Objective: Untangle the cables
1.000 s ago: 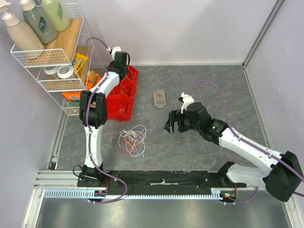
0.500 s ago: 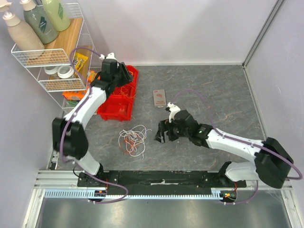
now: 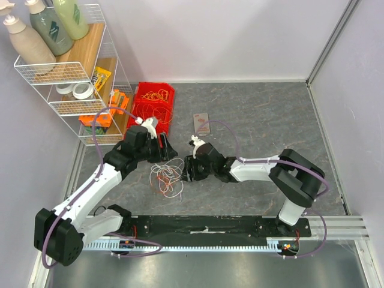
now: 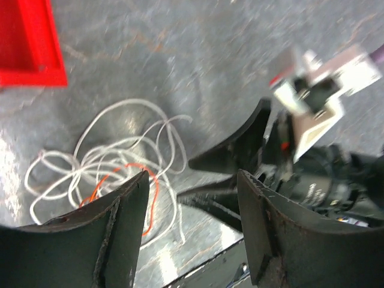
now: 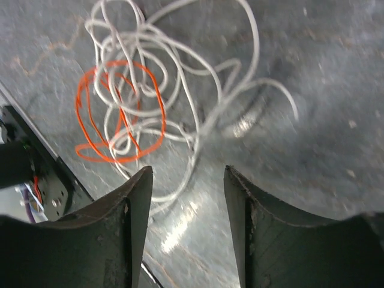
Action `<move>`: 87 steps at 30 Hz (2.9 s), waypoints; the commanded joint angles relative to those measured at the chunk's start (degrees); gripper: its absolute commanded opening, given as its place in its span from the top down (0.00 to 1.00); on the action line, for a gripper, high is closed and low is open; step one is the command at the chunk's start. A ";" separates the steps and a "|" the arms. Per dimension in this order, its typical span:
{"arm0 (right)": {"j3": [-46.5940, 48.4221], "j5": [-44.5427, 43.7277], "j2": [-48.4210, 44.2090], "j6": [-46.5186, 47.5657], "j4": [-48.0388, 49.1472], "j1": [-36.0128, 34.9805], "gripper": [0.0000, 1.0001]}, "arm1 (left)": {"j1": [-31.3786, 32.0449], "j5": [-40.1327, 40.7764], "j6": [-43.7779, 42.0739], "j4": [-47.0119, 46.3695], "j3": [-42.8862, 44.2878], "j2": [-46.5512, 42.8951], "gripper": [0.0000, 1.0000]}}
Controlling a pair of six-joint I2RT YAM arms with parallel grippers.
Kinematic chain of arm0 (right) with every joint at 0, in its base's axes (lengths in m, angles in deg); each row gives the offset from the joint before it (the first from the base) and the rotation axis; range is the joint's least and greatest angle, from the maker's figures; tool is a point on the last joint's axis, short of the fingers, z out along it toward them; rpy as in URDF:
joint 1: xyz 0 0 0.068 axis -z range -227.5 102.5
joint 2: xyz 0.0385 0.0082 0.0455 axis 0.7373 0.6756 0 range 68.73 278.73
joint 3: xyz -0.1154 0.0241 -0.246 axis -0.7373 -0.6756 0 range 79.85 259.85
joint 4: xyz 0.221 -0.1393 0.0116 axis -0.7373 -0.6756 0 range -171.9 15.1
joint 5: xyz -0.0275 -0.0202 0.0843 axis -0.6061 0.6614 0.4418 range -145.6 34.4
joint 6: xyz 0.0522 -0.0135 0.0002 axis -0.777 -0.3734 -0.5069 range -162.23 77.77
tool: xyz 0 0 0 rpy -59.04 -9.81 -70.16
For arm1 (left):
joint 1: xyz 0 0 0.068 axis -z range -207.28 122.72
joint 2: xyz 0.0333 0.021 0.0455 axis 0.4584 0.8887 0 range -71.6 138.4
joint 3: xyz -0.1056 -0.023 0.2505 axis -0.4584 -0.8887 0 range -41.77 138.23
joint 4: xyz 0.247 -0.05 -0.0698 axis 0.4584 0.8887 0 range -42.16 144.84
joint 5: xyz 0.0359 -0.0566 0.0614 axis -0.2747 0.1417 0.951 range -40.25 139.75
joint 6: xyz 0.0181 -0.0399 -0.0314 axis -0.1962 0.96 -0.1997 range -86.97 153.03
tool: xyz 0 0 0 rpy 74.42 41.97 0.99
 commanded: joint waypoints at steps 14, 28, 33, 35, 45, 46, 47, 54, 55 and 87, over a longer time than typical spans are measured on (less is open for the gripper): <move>3.05 -4.20 1.92 3.00 0.22 0.54 1.00 | 4.19 14.10 -4.43 -3.48 -2.99 15.08 0.56; -0.12 -5.77 -3.18 4.49 -2.14 0.54 1.00 | 6.56 17.19 -5.57 -1.81 -1.32 14.92 0.98; -3.45 -14.10 -11.43 6.77 -8.81 0.45 1.00 | 6.65 17.89 -8.21 1.52 2.54 4.40 0.98; -5.12 -19.82 -15.74 7.48 -13.81 0.54 1.00 | 6.74 17.72 -10.22 2.06 4.83 -2.01 0.98; -14.44 -26.79 -30.68 9.23 -22.18 9.59 1.00 | 6.74 8.94 -16.21 -8.99 18.45 -26.65 0.98; -14.79 -26.87 -31.83 9.76 -22.80 9.68 1.00 | 6.56 8.23 -15.95 -9.71 19.77 -26.74 0.98; -15.06 -26.88 -33.23 10.03 -23.68 9.76 1.00 | 6.56 7.97 -15.86 -9.71 21.43 -26.31 0.98; -15.50 -30.65 -41.94 10.47 -30.62 10.03 1.00 | 6.56 15.14 -16.56 -5.66 32.69 -17.79 0.98; -15.50 -30.22 -42.82 10.38 -31.32 10.03 1.00 | 6.65 16.56 -17.00 -7.06 32.79 -17.26 0.98; -14.97 -27.49 -46.17 10.65 -31.68 10.03 0.98 | 3.14 41.18 -25.00 -16.74 31.31 7.27 0.98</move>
